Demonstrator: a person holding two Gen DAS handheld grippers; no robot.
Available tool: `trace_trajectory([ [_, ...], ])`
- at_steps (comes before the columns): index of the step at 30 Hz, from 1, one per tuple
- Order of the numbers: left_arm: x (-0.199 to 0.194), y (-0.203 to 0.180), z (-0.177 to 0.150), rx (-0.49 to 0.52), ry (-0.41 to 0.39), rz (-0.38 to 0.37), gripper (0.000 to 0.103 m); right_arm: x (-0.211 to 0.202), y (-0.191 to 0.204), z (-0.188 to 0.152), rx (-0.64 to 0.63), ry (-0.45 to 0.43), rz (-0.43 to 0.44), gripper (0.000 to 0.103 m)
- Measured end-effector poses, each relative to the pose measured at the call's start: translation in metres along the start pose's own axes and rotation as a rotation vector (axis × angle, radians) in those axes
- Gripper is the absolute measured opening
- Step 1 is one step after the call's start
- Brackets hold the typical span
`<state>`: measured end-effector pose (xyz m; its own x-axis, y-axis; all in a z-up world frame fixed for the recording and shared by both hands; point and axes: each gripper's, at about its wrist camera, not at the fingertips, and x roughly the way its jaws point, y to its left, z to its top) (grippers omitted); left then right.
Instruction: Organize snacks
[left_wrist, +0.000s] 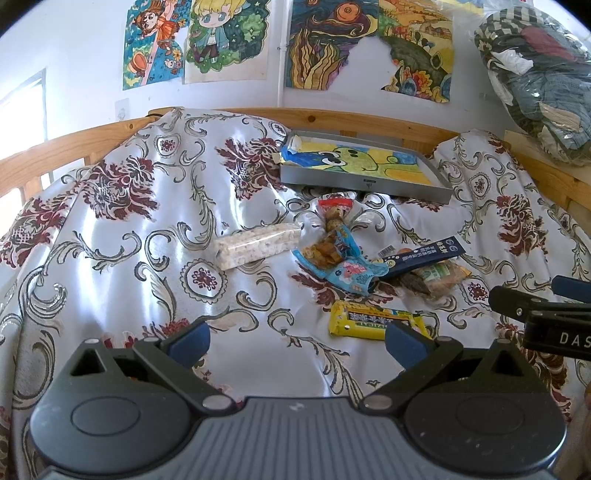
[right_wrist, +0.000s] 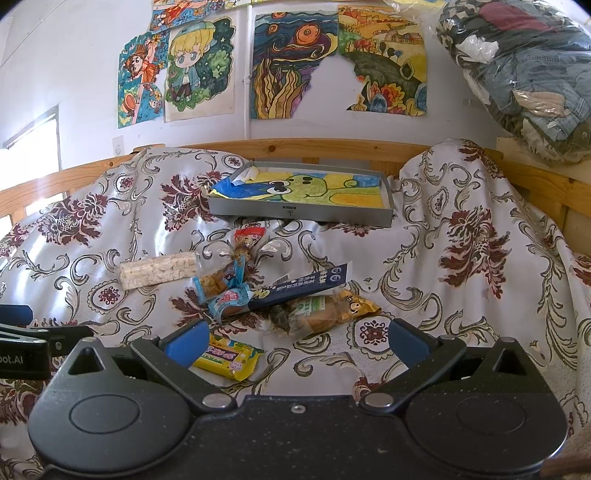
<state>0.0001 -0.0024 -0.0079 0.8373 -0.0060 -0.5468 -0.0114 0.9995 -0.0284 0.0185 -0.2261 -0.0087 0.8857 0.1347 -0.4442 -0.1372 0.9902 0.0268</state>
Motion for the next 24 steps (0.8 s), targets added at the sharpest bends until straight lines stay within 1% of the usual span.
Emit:
trace_trajectory([
  [22, 0.001, -0.0011, -0.0011, -0.002, 0.008, 0.002, 0.103, 0.0003, -0.0007, 0.0015, 0.002, 0.006, -0.003, 0.102],
  [24, 0.0016, -0.0033, -0.0034, 0.0, 0.01, 0.007, 0.103, 0.0013, 0.0013, -0.005, 0.004, 0.011, -0.008, 0.102],
])
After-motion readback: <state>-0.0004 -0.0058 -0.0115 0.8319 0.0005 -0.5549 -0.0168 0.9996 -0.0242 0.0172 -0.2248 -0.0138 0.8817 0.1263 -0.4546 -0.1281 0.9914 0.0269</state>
